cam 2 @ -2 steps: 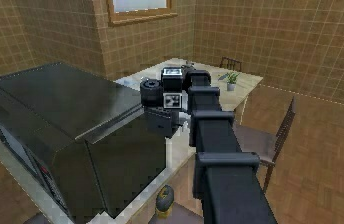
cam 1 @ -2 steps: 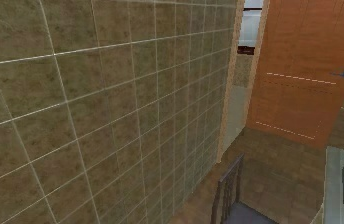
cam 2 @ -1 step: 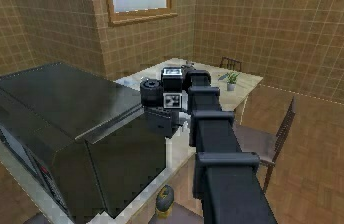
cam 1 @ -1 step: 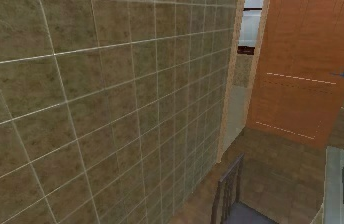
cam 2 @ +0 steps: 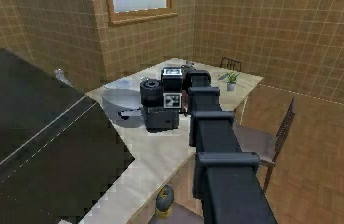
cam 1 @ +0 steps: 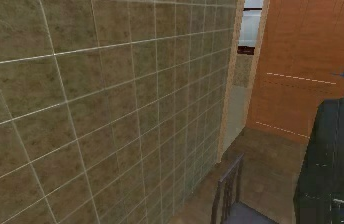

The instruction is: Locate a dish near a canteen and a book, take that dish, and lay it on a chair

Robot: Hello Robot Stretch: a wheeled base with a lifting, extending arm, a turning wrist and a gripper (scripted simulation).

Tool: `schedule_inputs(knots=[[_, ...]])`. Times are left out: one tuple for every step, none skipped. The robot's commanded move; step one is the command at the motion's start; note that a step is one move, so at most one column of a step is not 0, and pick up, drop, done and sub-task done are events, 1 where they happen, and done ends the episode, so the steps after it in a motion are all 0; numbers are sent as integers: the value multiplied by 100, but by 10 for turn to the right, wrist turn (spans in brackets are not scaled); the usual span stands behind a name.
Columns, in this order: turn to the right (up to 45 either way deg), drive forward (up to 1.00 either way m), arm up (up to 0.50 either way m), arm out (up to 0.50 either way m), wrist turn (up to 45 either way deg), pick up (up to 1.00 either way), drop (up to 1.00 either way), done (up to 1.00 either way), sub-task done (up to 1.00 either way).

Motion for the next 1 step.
schedule_inputs(knots=[[0, 0, 0, 0, -450, 0, 0, 0, 0]])
